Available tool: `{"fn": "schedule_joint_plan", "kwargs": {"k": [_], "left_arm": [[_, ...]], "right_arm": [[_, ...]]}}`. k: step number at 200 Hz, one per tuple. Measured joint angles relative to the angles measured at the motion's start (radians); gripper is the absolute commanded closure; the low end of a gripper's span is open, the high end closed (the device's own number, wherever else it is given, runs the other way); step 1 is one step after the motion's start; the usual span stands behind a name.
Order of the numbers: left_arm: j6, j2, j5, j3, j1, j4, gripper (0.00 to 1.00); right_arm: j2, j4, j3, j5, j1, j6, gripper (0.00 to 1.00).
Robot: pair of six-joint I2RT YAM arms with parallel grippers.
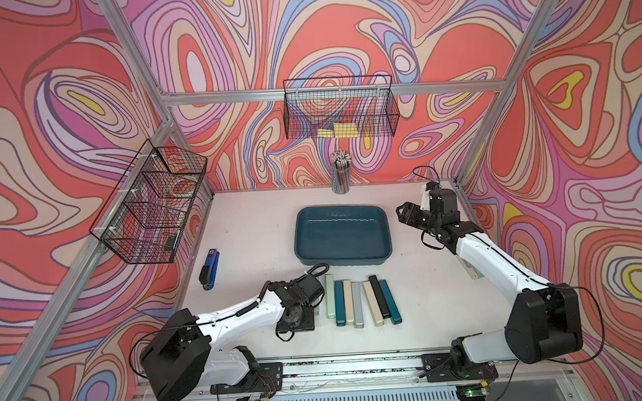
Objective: Put the pruning pliers into the storage box
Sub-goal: Pick up the pruning pliers from the center of the board.
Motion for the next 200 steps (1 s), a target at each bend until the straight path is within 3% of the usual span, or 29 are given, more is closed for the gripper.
{"fn": "schedule_joint_plan", "kwargs": {"k": [48,70,98,200], "left_arm": [[0.050,0.060,-0.043,0.046,0.000,0.003,0.39],[0.073,0.086,-0.056,0.058,0.001,0.016,0.50],[0.095,0.098,-0.061,0.058,0.014,0.032,0.52],[0.162,0.137,-0.061,0.069,0.062,0.082,0.83]], "right_arm": [[0.010,0.000,0.003,-0.009,0.000,-0.002,0.29],[0.010,0.000,0.004,-0.016,0.000,-0.002,0.30],[0.010,0.000,0.003,-0.022,0.000,-0.002,0.30],[0.010,0.006,0.003,-0.034,0.000,0.001,0.31]]}}
